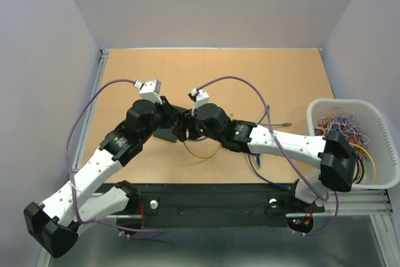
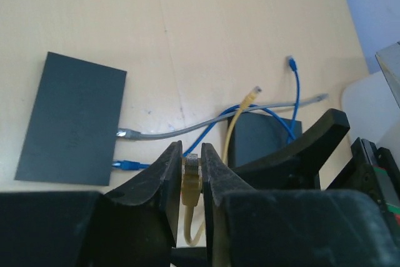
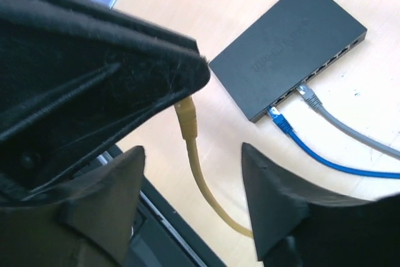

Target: Insert the plug into the switch port

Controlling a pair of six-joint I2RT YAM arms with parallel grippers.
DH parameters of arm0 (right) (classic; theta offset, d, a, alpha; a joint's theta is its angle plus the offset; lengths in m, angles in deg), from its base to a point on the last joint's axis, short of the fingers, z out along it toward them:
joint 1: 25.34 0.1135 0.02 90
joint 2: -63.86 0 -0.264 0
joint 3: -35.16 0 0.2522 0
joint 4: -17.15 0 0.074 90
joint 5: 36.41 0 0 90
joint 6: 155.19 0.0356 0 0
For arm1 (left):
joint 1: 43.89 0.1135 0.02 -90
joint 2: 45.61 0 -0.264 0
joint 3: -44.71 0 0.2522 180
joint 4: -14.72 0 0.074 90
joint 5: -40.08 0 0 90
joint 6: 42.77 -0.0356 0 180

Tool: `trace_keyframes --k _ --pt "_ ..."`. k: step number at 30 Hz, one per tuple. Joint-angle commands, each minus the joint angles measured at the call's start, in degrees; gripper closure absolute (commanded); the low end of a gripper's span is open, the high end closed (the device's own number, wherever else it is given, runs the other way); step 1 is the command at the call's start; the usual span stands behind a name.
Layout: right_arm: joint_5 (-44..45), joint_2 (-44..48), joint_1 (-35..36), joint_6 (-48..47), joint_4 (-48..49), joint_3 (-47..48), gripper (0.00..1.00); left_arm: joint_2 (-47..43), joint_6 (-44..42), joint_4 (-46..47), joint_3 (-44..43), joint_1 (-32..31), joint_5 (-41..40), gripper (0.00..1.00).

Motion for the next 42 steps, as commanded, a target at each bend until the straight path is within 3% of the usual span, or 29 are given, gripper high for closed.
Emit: trace_keyframes --k 1,3,7,8,11,17,23,37,42 --pt "-2.74 7.76 -1.54 1.67 4.71 -3.20 0.29 -4.76 -2.00 7.47 2.48 -0.56 6.60 1.00" --pt "-7.48 11.03 -3.82 1.76 6.47 -6.27 0.29 -6.44 -2.27 12.92 3.80 -0.47 10.31 1.00" --pt "-27.59 24.46 -14.36 2.81 17.61 -17.34 0.29 -9.43 -3.06 19.34 5.91 -0.56 15.93 1.00" --pt "-36.16 26.91 -16.03 4.64 25.21 -22.76 0.29 -10.40 -3.06 22.92 6.18 -0.47 19.95 1.00" --pt "-44.22 33.08 -19.56 6.50 34.83 -28.86 0.29 -12.16 -1.58 31.70 8.02 -0.38 28.74 1.00" --pt "-52.05 31.96 -20.00 11.50 45.29 -30.28 0.36 -11.20 4.30 44.82 10.57 -0.47 39.31 1.00" --pt "-51.72 30.54 -20.00 12.83 48.84 -29.67 0.40 -8.57 8.45 55.73 13.65 -0.56 41.70 1.00" --pt "-50.49 25.62 -20.00 13.89 50.43 -27.56 0.59 -6.28 10.65 60.13 15.76 -0.64 40.73 1.00" --pt "-49.61 25.53 -20.00 14.07 50.43 -27.30 0.61 -5.75 10.74 60.57 15.67 -0.82 40.82 1.00"
